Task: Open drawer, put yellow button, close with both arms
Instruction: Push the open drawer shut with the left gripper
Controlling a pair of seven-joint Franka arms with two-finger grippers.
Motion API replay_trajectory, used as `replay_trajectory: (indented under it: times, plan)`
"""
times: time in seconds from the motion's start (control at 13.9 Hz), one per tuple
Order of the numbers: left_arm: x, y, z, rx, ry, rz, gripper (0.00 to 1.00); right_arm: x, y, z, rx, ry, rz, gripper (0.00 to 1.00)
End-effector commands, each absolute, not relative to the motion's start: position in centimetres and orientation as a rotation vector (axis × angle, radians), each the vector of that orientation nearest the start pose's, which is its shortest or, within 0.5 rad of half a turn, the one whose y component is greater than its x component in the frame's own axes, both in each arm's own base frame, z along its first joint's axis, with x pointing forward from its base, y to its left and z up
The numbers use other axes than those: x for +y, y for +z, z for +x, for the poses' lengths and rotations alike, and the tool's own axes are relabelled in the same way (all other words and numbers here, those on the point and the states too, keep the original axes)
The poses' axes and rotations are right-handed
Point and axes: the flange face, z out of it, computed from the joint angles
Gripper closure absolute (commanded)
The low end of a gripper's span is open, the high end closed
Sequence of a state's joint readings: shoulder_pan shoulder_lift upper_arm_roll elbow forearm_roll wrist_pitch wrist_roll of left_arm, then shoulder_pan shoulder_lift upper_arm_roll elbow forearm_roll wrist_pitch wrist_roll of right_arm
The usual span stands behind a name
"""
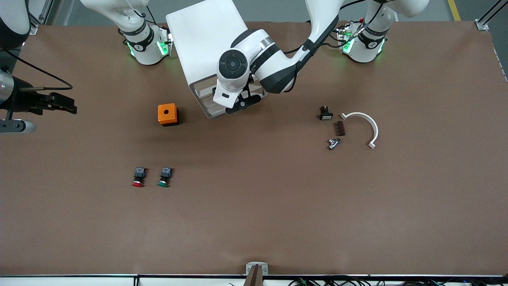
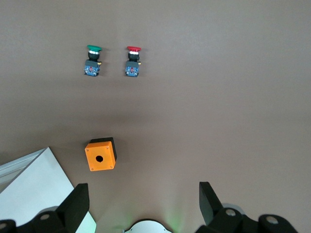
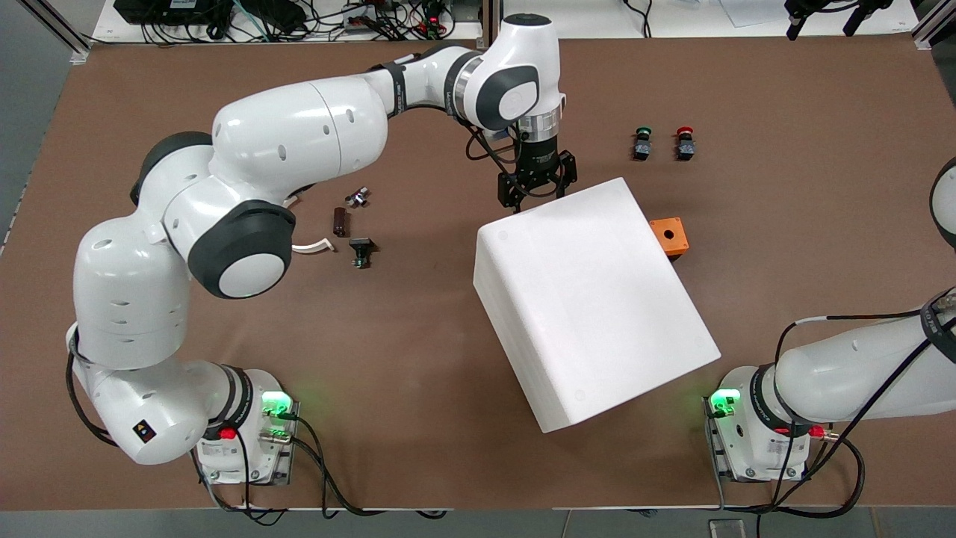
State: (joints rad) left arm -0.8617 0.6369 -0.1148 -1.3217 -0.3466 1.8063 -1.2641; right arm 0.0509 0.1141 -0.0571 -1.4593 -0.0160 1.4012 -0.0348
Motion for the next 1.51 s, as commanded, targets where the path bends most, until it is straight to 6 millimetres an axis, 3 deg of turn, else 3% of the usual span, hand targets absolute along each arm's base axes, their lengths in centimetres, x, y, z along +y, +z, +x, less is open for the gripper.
replay_trajectory:
  times: [0.0, 0.22, 0.43, 0.79, 0.93, 1.29, 1.44]
  plan:
    - [-60.5, 35.9, 37.9, -0.682, 0.774, -3.031, 0.01, -0.8, 60.8, 57.2, -0.027, 0.256, -3.162, 0.00]
    - [-60.7, 35.7, 37.5, -0.704, 0.858, -3.022, 0.01, -1.9, 62.7, 57.3, 0.007, 0.186, -3.161, 0.00]
    - [-60.7, 35.0, 37.3, -0.699, 0.864, -3.013, 0.01, -0.7, 62.6, 57.3, -0.026, 0.188, -3.169, 0.00]
    - [-59.8, 35.7, 38.5, -0.733, 0.829, -3.016, 0.01, -1.2, 62.2, 56.8, 0.005, 0.215, -3.148, 0.00]
    - [-58.9, 37.1, 39.8, -0.752, 0.812, -3.040, 0.01, -1.5, 62.1, 56.3, 0.084, 0.242, -3.148, 0.00]
    - [-54.5, 42.2, 45.1, -0.888, 0.738, -3.105, 0.01, -1.3, 62.8, 54.2, 0.076, 0.164, -3.132, 0.00]
    - [-52.2, 45.8, 46.6, -0.886, 0.588, -3.152, 0.01, -1.3, 62.9, 52.1, 0.076, 0.065, -3.124, 0.00]
